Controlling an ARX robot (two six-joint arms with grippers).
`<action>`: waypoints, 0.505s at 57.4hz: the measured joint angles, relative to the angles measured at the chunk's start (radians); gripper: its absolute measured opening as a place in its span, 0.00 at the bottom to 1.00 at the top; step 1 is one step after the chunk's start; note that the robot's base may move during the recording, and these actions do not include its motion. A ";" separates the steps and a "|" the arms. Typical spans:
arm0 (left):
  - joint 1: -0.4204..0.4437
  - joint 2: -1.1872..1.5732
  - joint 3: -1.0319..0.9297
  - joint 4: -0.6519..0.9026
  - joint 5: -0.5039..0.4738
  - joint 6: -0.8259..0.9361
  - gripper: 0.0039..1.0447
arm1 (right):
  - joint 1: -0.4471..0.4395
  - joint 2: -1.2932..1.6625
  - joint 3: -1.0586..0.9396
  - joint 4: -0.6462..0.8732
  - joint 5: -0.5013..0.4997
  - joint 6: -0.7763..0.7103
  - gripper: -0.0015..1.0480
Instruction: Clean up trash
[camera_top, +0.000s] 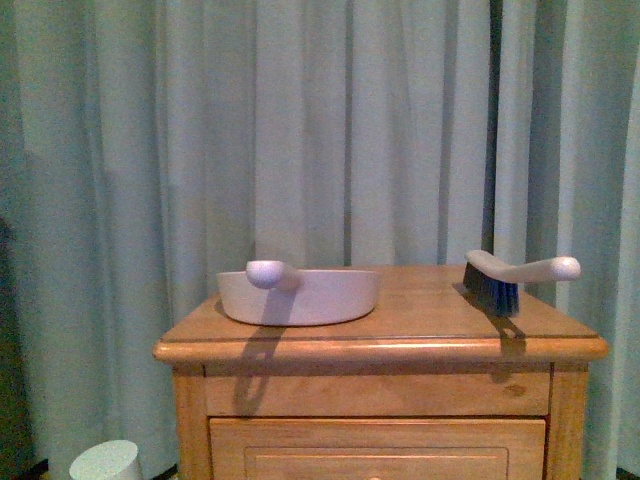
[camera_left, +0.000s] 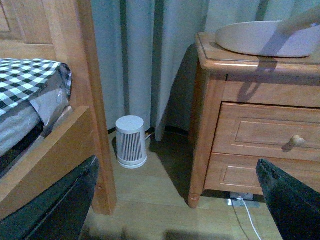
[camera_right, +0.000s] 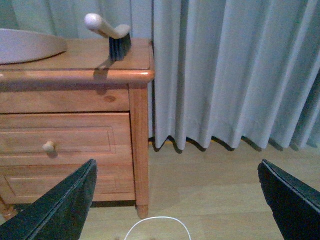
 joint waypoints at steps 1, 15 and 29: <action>0.000 0.000 0.000 0.000 0.000 0.000 0.93 | 0.000 0.000 0.000 0.000 0.000 0.000 0.93; 0.000 0.000 0.000 0.000 0.000 0.000 0.93 | 0.000 0.000 0.000 0.000 0.000 0.000 0.93; 0.000 0.000 0.000 0.000 0.000 0.000 0.93 | 0.000 0.000 0.000 0.000 0.000 0.000 0.93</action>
